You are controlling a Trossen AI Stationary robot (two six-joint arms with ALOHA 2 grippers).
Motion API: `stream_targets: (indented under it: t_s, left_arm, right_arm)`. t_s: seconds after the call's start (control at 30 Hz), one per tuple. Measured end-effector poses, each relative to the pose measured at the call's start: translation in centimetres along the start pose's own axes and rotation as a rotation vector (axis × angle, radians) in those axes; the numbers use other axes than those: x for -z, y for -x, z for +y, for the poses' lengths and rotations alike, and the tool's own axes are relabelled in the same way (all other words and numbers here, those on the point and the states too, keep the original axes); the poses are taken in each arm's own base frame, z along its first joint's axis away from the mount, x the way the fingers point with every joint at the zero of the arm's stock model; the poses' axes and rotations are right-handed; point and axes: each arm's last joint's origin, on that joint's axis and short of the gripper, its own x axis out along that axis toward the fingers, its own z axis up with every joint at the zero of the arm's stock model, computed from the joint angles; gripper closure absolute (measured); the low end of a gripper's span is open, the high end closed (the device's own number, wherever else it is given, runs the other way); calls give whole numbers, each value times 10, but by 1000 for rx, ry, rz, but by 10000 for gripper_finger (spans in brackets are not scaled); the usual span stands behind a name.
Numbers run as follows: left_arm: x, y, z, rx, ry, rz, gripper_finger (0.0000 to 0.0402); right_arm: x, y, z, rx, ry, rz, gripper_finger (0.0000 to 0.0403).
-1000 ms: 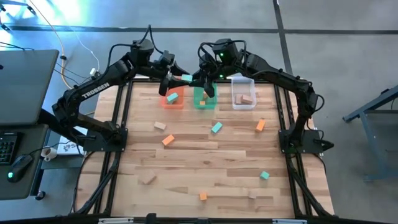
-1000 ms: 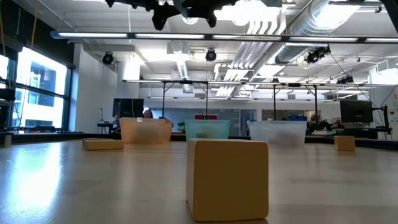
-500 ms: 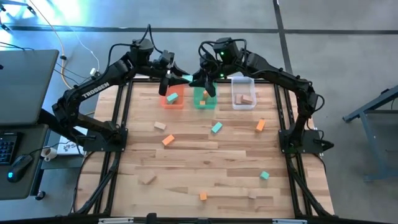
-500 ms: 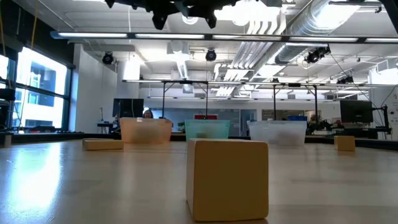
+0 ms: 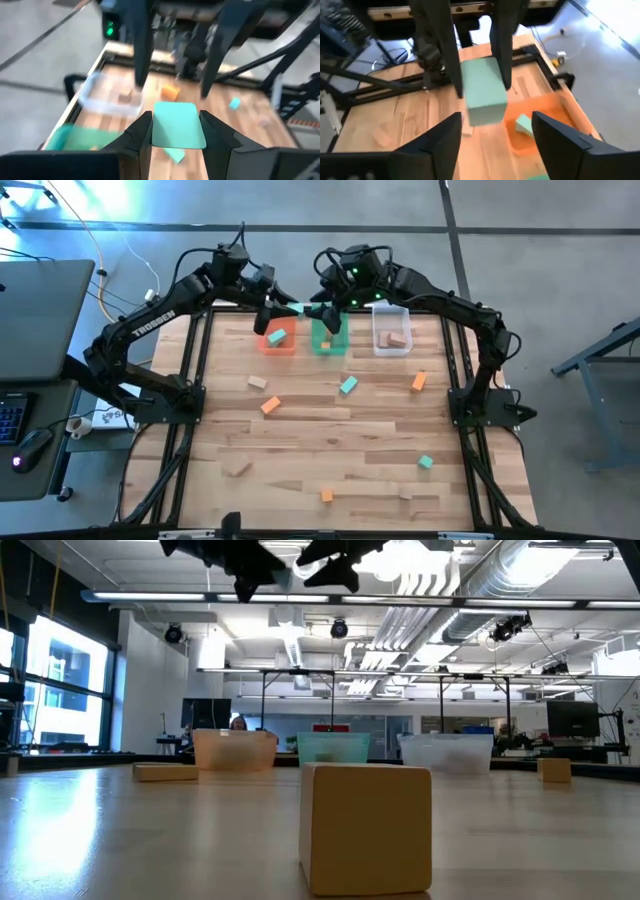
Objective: Sort & place blocks by color
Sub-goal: Put the light blue block into the orange bin
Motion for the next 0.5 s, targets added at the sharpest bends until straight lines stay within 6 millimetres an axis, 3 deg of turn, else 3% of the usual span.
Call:
stream_targets:
  t_s: [0.27, 0.5]
  left_arm:
    - [23, 7, 13, -246, -4, 236, 298]
    - [44, -14, 39, -333, 79, 384, 298]
  right_arm:
    - [9, 0, 1, 17, -137, 87, 158]
    - [23, -3, 10, 141, -231, 213, 157]
